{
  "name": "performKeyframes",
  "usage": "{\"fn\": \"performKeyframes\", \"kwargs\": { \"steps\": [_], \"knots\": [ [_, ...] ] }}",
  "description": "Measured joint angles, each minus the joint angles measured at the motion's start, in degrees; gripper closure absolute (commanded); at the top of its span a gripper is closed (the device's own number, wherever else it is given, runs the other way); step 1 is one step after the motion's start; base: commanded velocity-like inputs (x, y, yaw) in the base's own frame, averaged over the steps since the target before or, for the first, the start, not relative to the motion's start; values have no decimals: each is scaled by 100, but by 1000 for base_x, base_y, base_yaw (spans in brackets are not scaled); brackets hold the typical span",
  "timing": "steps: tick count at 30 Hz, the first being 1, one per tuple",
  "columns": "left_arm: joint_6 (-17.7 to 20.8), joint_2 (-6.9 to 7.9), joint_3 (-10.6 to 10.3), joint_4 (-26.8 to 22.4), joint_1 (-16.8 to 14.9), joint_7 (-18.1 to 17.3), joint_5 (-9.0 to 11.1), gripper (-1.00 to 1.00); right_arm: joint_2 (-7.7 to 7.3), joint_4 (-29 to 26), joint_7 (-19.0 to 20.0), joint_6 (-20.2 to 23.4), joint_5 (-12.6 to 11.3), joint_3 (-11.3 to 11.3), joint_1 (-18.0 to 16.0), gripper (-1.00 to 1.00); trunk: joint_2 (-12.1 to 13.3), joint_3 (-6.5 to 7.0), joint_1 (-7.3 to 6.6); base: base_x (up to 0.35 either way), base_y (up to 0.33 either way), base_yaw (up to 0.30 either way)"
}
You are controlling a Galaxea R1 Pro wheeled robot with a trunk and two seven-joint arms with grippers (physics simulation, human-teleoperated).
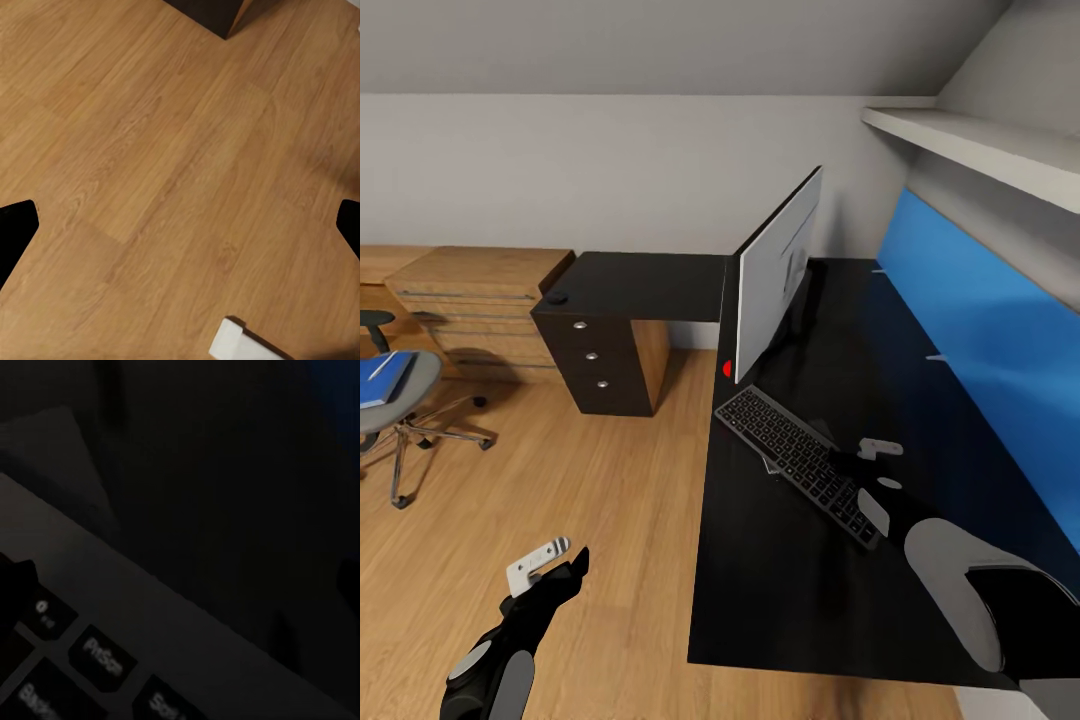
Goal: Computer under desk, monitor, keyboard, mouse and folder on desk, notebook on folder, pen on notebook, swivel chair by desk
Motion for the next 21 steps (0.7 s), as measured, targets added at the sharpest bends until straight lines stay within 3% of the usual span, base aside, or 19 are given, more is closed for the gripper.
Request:
{"fn": "performKeyframes", "kwargs": {
  "steps": [5,21],
  "knots": [
    [3,0,0,0,0,0,0,-100,0,-4,-2,1,3,-7,2,-100,0,0,2,-109,0,0],
    [8,0,0,0,0,-2,1,-100,0,1,6,2,2,13,2,-100,1,0,3,-267,0,0]
  ]
}}
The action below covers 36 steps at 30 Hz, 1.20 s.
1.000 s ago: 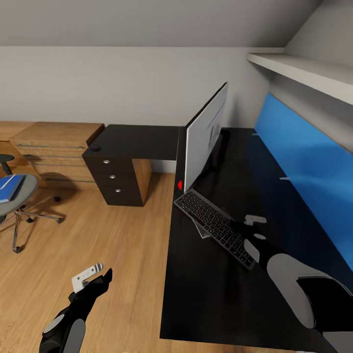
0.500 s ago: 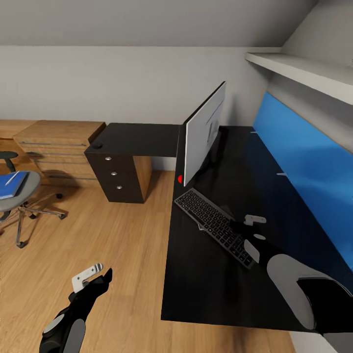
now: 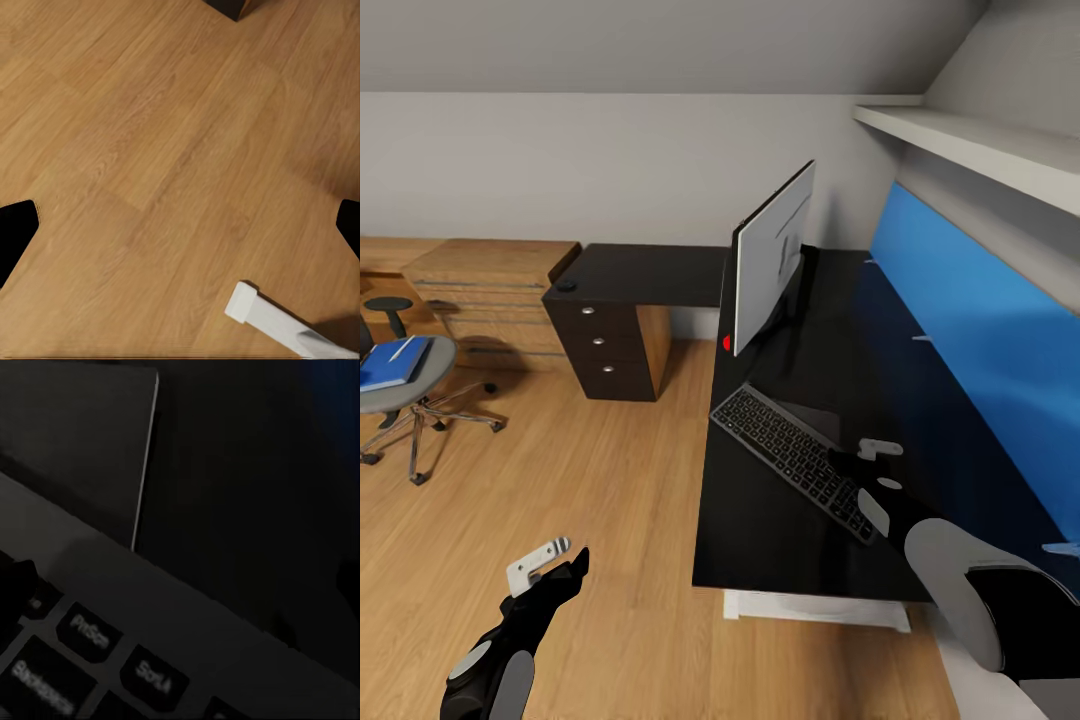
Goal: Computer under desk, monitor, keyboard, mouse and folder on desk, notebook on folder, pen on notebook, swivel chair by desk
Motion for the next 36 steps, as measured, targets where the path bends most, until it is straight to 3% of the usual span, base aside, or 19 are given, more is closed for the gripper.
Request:
{"fn": "performKeyframes", "kwargs": {
  "steps": [11,36],
  "knots": [
    [0,0,0,0,0,1,0,-100,0,19,-7,1,2,-18,0,-100,0,0,-1,-244,0,0],
    [-3,0,0,0,0,-6,0,-100,-1,66,-24,3,-12,-10,0,-100,0,0,-2,-94,0,0]
  ]
}}
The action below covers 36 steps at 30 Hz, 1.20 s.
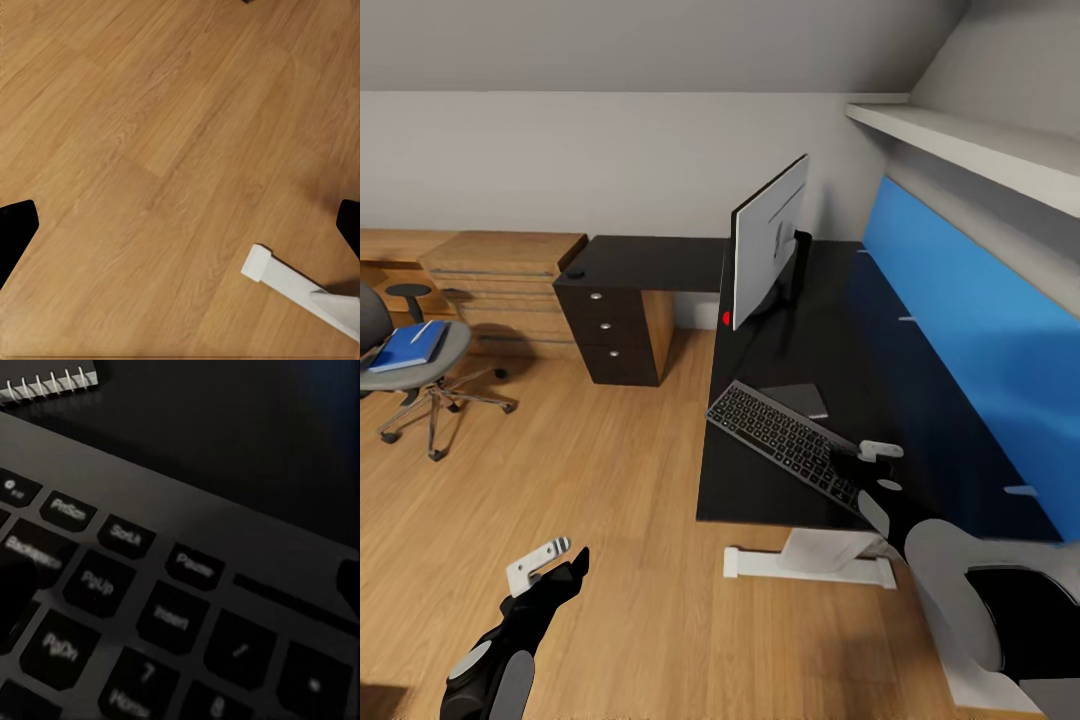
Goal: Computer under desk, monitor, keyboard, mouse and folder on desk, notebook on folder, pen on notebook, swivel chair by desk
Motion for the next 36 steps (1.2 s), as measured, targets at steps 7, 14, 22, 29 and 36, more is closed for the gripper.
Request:
{"fn": "performKeyframes", "kwargs": {
  "steps": [7,14,22,29,36],
  "knots": [
    [2,0,0,0,0,-1,0,-100,1,18,1,6,-11,-6,0,-100,0,0,2,-143,0,0],
    [3,0,0,0,0,-1,0,-100,1,77,2,6,-21,53,0,-100,0,0,0,-95,0,0],
    [3,-1,-1,0,0,5,-4,-100,0,152,-6,-4,-29,3,1,-100,159,71,-88,-19,0,0],
    [4,0,0,-1,0,7,-5,-100,-8,153,-8,-5,-53,8,4,-100,441,196,-242,0,0,0],
    [11,0,0,0,0,7,-8,-100,-9,148,-8,-5,-55,6,4,-100,722,322,-396,0,0,0]
  ]
}}
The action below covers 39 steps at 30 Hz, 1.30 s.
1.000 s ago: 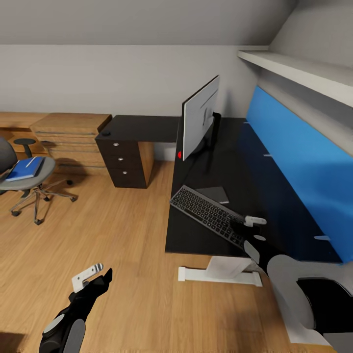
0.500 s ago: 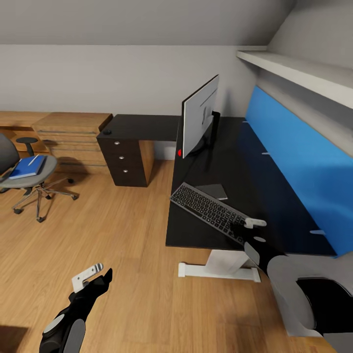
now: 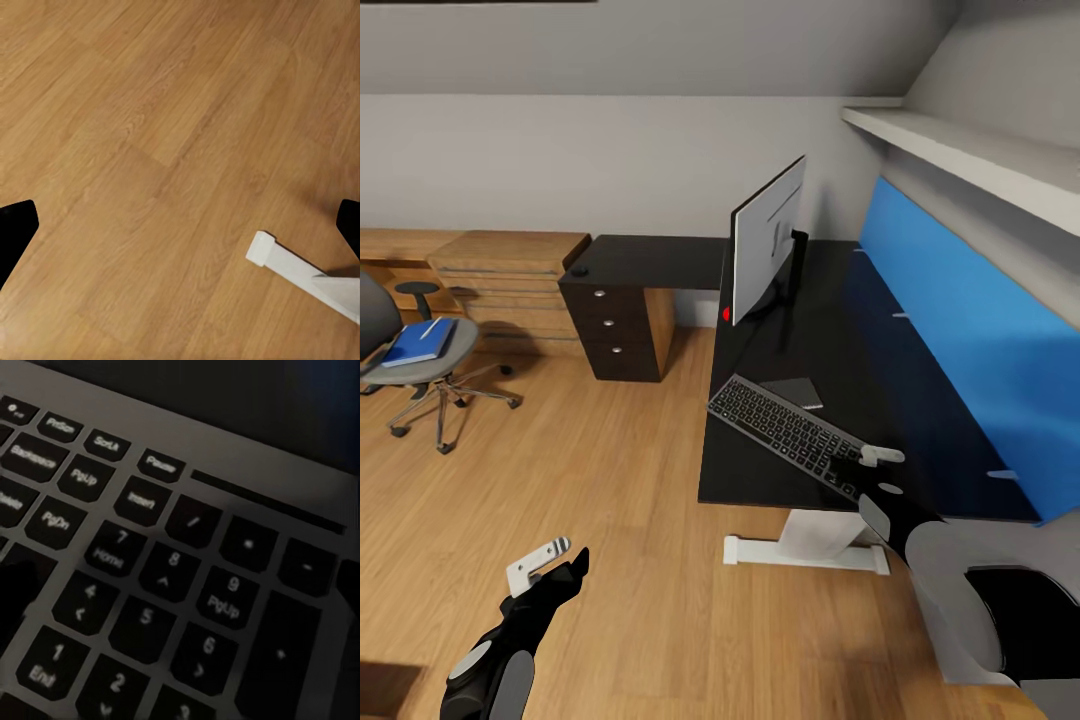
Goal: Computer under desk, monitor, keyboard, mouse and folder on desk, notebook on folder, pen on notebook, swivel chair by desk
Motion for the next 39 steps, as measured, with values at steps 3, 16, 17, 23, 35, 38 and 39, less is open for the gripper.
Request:
{"fn": "performKeyframes", "kwargs": {
  "steps": [3,16,17,23,35,38,39],
  "knots": [
    [-4,0,0,2,0,-1,-1,-100,0,0,0,0,0,0,0,-100,121,54,-66,0,0,0],
    [-11,0,-3,15,0,-10,1,-100,-7,-7,0,0,-6,-7,0,-100,283,127,-154,0,0,0],
    [-10,0,-4,23,0,-12,2,-100,-7,-7,0,0,-7,-9,0,-100,283,127,-154,11,0,0],
    [-8,0,-19,132,0,-16,0,-100,-20,-14,0,-7,-9,-17,0,-100,283,126,-157,172,0,0],
    [-15,0,-45,171,0,-17,-1,-100,-26,-18,-1,-8,-10,-22,0,-100,283,126,-157,281,0,0],
    [-21,0,-55,174,0,-17,-1,-100,-28,-18,-1,-9,-10,-23,0,-100,283,127,-156,175,0,0],
    [-22,0,-56,174,0,-17,-1,-100,-29,-18,-1,-9,-10,-23,0,-100,283,127,-156,148,0,0]
  ]
}}
